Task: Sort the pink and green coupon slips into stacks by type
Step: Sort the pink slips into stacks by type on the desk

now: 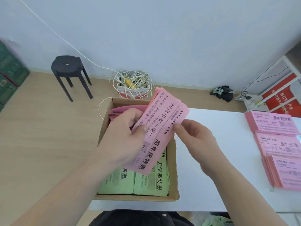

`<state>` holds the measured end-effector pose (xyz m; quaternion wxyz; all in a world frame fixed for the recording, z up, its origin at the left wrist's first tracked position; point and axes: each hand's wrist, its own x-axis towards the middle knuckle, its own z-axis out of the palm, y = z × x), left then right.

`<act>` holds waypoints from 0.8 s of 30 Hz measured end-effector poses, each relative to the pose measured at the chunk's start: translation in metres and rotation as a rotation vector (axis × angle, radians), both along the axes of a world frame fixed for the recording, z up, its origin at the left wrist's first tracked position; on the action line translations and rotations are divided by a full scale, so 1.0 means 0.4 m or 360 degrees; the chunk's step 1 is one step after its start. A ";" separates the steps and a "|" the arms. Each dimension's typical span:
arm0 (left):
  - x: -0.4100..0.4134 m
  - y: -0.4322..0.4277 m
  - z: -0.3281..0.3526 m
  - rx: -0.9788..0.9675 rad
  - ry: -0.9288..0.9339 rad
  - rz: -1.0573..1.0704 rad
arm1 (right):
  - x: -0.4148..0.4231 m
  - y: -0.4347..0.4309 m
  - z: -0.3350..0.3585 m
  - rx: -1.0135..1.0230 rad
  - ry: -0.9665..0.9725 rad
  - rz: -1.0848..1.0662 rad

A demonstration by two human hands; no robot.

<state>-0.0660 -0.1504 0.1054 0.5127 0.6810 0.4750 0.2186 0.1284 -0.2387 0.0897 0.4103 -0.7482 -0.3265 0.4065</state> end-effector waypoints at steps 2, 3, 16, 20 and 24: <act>0.069 -0.034 0.019 -0.0054 -0.0150 0.0030 | 0.017 -0.015 0.018 0.0126 0.0301 0.0025; 0.104 -0.055 0.023 -0.0081 -0.0192 0.0023 | 0.034 -0.024 0.026 0.0207 0.0385 -0.0010; 0.449 -0.239 -0.126 -0.0450 -0.0017 -0.0115 | 0.485 -0.182 -0.010 -0.0664 -0.0594 0.0876; 0.500 -0.304 -0.252 -0.0523 0.0133 0.0049 | 0.511 -0.203 -0.145 -0.0686 -0.1239 0.0726; 0.496 -0.326 -0.339 -0.0238 0.0437 0.0106 | 0.442 -0.273 -0.252 -0.0515 -0.1243 0.0675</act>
